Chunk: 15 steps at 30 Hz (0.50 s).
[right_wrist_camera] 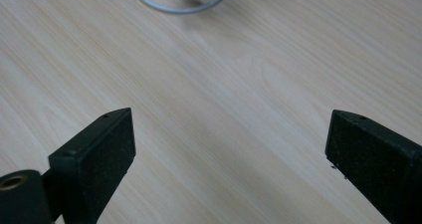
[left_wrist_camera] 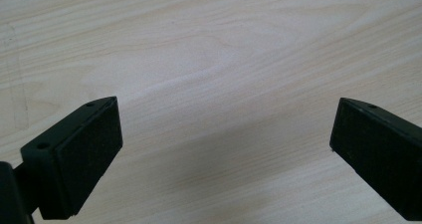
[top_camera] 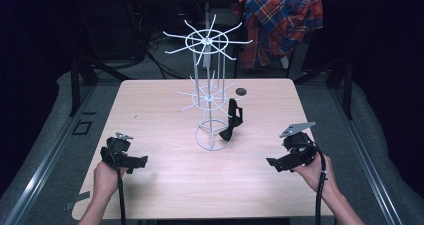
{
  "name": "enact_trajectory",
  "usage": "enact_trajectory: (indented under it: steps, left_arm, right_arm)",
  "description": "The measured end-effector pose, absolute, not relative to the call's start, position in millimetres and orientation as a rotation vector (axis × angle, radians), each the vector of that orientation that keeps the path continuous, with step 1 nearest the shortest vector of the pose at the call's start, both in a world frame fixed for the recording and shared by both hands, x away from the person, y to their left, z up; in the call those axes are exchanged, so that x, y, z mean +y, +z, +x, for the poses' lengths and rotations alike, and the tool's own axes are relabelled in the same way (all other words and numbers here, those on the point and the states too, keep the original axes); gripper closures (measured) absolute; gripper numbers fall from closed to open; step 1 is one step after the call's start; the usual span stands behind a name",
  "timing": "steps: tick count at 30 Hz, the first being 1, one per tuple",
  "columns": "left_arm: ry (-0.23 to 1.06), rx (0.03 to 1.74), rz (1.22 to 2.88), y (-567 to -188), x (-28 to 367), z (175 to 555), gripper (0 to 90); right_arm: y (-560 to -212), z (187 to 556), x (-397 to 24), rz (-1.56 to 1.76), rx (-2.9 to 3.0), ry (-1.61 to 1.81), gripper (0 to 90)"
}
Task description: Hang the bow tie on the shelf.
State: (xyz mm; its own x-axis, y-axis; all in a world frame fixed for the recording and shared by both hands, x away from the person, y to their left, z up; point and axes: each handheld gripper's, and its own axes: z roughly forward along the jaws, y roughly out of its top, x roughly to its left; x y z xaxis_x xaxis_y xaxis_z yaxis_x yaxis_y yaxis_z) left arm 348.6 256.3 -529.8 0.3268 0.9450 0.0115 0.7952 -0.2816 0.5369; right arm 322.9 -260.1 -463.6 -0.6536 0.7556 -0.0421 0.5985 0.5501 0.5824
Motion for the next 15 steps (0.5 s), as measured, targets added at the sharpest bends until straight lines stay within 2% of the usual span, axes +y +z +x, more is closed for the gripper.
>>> enact_trajectory:
  steps: [15]
  left_arm:
    - [0.464,1.518,2.187,-530.1,256.1,350.2,0.1]
  right_arm:
    - [-506.6,319.4,-280.4,1.229,2.564,0.659,5.8]
